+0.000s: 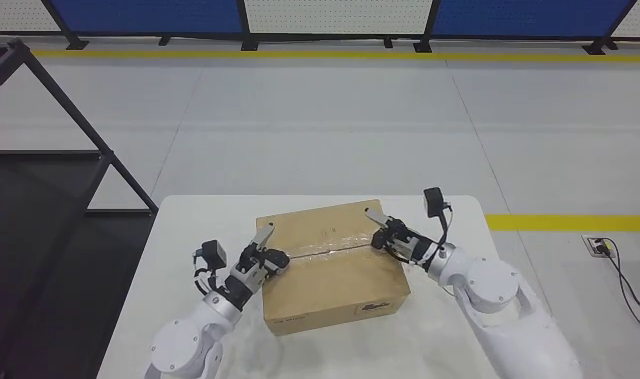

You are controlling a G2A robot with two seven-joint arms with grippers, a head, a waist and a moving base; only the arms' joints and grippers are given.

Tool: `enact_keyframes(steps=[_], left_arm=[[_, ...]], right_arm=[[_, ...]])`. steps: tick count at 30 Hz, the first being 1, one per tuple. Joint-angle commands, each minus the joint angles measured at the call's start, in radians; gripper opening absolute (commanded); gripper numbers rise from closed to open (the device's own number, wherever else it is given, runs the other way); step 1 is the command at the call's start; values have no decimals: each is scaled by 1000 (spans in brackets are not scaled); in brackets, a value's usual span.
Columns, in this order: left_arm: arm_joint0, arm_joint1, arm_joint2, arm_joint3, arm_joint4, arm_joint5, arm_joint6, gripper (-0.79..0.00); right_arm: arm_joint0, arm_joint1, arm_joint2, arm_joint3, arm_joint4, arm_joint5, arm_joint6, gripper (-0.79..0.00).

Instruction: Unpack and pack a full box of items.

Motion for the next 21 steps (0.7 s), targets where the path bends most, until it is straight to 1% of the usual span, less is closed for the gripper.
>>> enact_keyframes(steps=[1,7,12,17,21], left_arm=[[4,0,-3,-3,0,-1,0,0],[21,2,-24,-14,-11,-14,7,0],[57,6,-78,-42,-51,-54,21,0],[130,11,-165,-86,-118,-119,31,0],[200,13,-238,-111,-182,-180,40,0]], right_arm=[[-14,4,21,-8,4,-1,0,0],[-52,12,65,-46,14,-7,2,0],[-66,12,58,-100,18,-12,18,0],[-21,0,-13,-120,7,9,47,0],[46,-21,-103,-91,8,20,40,0]])
